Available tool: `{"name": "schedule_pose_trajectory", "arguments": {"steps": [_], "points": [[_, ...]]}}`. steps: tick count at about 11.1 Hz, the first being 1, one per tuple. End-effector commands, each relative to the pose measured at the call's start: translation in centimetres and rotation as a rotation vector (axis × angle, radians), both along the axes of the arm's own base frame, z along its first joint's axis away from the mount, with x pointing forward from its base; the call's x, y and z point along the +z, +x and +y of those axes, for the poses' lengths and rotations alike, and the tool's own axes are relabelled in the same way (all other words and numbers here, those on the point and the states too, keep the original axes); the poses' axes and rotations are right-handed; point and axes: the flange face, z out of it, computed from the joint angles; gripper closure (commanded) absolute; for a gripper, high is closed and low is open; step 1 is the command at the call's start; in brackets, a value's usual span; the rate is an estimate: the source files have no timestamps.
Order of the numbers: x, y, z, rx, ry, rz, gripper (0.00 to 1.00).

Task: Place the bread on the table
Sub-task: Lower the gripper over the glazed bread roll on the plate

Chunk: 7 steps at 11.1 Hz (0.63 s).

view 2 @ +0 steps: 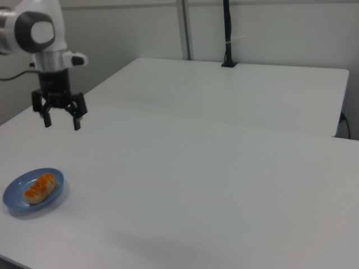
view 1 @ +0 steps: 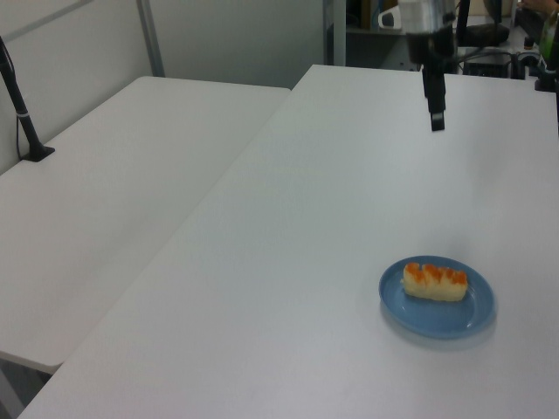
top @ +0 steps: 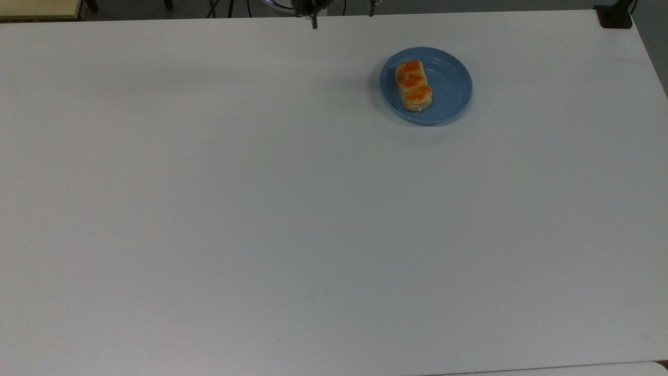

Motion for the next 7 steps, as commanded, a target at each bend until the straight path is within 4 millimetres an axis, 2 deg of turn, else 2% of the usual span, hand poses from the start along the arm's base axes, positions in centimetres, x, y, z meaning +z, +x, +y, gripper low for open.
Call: {"name": "schedule_pose_trajectory", "arguments": {"steps": [1, 5, 7], "points": [[-5.4, -2.9, 5.0, -0.038, -0.017, -0.01, 0.0], [-9.7, -5.1, 9.7, 0.072, -0.02, 0.011, 0.0], [-12.9, -6.3, 12.3, 0.1, 0.013, -0.083, 0.0]]}}
